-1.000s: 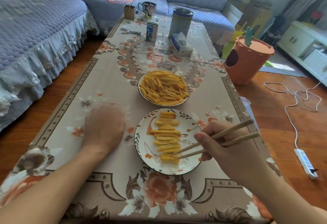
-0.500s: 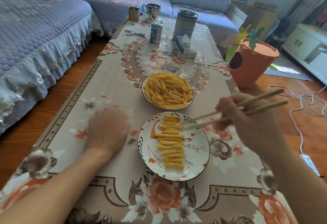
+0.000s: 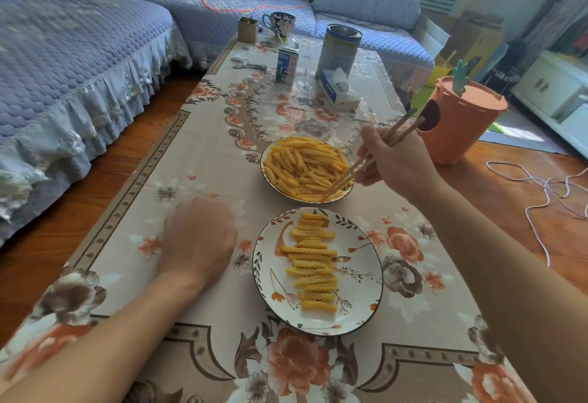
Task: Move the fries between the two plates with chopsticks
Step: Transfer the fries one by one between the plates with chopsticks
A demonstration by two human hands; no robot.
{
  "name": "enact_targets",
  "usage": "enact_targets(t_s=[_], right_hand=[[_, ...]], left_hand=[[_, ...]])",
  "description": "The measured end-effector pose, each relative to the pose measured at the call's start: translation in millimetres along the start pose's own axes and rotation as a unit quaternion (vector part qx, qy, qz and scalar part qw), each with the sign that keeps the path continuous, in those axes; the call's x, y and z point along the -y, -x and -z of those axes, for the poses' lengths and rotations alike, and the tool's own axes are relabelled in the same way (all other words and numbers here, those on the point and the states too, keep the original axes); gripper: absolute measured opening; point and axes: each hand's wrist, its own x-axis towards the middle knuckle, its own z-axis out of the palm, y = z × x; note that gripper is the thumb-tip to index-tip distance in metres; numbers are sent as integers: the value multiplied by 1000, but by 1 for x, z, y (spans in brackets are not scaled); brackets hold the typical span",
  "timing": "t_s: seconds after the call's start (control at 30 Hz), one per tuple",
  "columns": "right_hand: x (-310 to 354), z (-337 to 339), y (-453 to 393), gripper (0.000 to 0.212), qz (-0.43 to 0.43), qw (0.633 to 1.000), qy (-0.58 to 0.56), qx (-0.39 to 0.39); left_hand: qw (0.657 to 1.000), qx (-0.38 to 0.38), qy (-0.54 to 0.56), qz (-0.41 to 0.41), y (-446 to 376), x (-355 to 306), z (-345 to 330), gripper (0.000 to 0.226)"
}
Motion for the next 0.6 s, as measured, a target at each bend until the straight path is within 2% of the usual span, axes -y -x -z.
enact_targets(t_s=[0.27,0.6], right_hand=[[3,-4,-22,50,-50,998,-12,42],[-6,13,-18,54,-69,995,-71,5]], left_hand=[[1000,-3,-3,-2,0,0,0,41],[1000,-1,-2,-1,0,0,1,40]])
